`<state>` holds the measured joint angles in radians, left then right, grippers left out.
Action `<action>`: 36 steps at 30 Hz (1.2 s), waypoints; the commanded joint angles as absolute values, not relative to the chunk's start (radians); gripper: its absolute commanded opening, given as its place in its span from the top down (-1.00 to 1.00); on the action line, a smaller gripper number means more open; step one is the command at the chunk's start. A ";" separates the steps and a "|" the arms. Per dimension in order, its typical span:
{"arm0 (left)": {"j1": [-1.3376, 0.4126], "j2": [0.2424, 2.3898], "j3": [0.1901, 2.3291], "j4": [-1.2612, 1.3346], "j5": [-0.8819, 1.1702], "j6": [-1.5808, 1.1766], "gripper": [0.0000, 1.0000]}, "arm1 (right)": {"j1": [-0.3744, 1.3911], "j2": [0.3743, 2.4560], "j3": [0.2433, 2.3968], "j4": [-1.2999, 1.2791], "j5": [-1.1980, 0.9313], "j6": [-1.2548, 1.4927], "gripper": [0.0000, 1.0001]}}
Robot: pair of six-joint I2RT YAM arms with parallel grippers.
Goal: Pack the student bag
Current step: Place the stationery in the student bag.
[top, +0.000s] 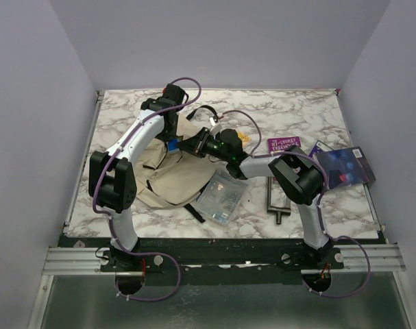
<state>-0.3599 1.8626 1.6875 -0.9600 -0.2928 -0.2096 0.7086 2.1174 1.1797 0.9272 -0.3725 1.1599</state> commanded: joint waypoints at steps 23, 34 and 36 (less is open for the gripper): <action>-0.362 1.774 1.708 -0.969 -0.231 -0.216 1.00 | 0.752 2.273 1.476 0.453 -0.316 0.891 -0.07; -0.360 1.786 1.709 -0.969 -0.225 -0.216 1.00 | 0.745 2.116 1.445 0.259 -0.155 0.757 -0.21; -0.360 1.786 1.709 -0.969 -0.224 -0.217 1.00 | 0.744 2.086 1.436 0.231 -0.123 0.727 -0.25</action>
